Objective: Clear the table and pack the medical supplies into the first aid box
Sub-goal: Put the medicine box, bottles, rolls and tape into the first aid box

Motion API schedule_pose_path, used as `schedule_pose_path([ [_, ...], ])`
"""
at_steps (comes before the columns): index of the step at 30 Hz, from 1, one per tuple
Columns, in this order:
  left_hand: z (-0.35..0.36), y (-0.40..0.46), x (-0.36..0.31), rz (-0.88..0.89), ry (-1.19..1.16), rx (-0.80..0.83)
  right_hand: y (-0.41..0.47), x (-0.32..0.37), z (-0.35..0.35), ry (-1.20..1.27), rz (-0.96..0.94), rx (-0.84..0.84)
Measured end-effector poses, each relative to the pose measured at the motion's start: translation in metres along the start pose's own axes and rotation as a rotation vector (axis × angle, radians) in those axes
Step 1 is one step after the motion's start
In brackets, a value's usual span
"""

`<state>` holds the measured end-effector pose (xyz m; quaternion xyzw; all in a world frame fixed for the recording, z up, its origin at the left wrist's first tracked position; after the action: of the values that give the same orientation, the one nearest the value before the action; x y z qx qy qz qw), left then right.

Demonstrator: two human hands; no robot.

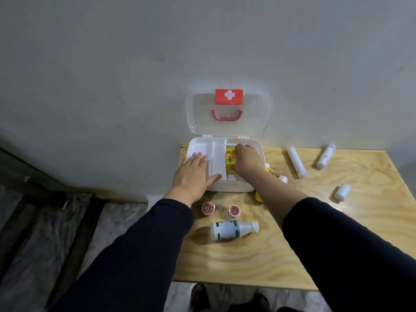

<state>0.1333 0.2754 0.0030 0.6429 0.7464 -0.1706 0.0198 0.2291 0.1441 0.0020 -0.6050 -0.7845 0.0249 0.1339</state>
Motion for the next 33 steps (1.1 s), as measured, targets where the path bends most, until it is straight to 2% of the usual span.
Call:
schedule_pose_path([
  [6,-0.001,0.000,0.000,-0.009,-0.007,-0.004,0.005,0.003,0.013,0.082,0.084,0.044],
  [13,-0.002,0.002,-0.001,-0.007,0.009,0.016,-0.008,-0.012,-0.013,0.151,-0.033,-0.034],
  [18,-0.022,0.003,-0.009,-0.007,0.097,0.065,-0.033,-0.051,-0.038,0.131,-0.077,-0.118],
  [22,-0.038,0.008,-0.034,-0.021,0.086,0.044,-0.056,-0.098,-0.044,0.078,0.043,-0.095],
  [28,-0.025,0.019,-0.113,0.144,-0.046,0.033,-0.102,-0.181,-0.022,-0.025,0.255,0.013],
  [33,-0.004,0.016,-0.171,0.270,-0.010,0.034,-0.142,-0.226,0.005,-0.046,0.446,0.110],
])
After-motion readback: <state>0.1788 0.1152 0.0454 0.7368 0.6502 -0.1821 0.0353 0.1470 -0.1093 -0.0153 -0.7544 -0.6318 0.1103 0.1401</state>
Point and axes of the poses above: each hand's wrist, its own y-axis towards the middle knuckle, its own z-axis out of the palm, x = y × z, the point moved 3 cm from there along y, towards the middle knuckle, and after that the axes turned 9 degrees about -y, right-handed, at the moved point
